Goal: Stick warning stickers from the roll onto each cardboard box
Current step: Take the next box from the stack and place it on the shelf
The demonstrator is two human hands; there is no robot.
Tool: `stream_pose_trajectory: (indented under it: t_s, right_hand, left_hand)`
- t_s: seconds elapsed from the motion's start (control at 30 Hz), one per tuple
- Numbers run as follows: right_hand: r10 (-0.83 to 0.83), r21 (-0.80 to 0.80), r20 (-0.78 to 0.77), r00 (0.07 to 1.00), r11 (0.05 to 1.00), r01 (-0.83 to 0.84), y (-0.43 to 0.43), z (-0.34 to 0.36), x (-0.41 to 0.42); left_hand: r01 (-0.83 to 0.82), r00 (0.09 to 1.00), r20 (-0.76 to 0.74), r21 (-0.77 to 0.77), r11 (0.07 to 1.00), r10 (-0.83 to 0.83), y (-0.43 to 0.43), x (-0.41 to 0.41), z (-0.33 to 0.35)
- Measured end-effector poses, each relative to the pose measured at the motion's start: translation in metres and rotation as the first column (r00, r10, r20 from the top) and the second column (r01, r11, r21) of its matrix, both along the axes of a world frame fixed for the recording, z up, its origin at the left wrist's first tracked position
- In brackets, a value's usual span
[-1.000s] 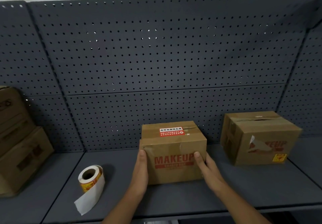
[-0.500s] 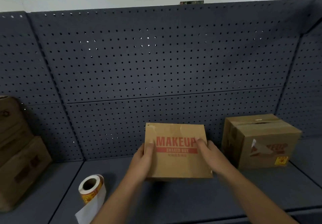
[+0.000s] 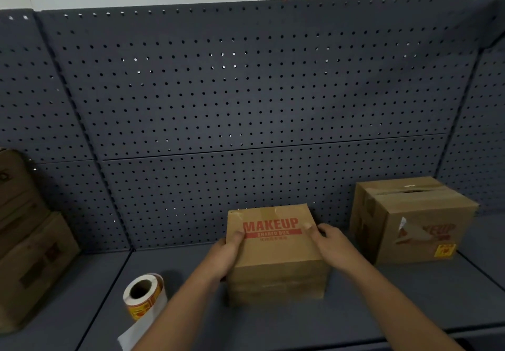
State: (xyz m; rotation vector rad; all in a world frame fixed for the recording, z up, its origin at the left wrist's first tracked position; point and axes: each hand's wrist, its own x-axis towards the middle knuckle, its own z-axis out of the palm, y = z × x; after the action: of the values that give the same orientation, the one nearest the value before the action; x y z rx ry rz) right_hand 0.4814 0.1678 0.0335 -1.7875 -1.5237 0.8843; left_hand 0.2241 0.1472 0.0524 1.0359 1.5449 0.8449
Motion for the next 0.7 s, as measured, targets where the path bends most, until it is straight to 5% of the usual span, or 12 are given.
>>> stream_pose_trajectory:
  t_s: [0.2, 0.4, 0.7]
  right_hand:
    - [0.021, -0.006, -0.003, 1.000, 1.000, -0.021, 0.004, 0.002, 0.000]
    - [-0.064, 0.040, 0.037, 0.997, 0.997, 0.062, -0.001, 0.002, -0.005]
    - [-0.099, 0.446, 0.241, 0.965, 0.895, -0.020, -0.021, 0.019, -0.008]
  left_hand:
    - [-0.083, 0.990, -0.092, 0.207, 0.975, 0.104, 0.014, 0.004, -0.013]
    - [0.021, 0.882, -0.457, 0.288, 0.957, 0.118, 0.012, 0.001, -0.019]
    - [0.229, 0.749, -0.613, 0.597, 0.769, 0.252, -0.006, -0.015, 0.010]
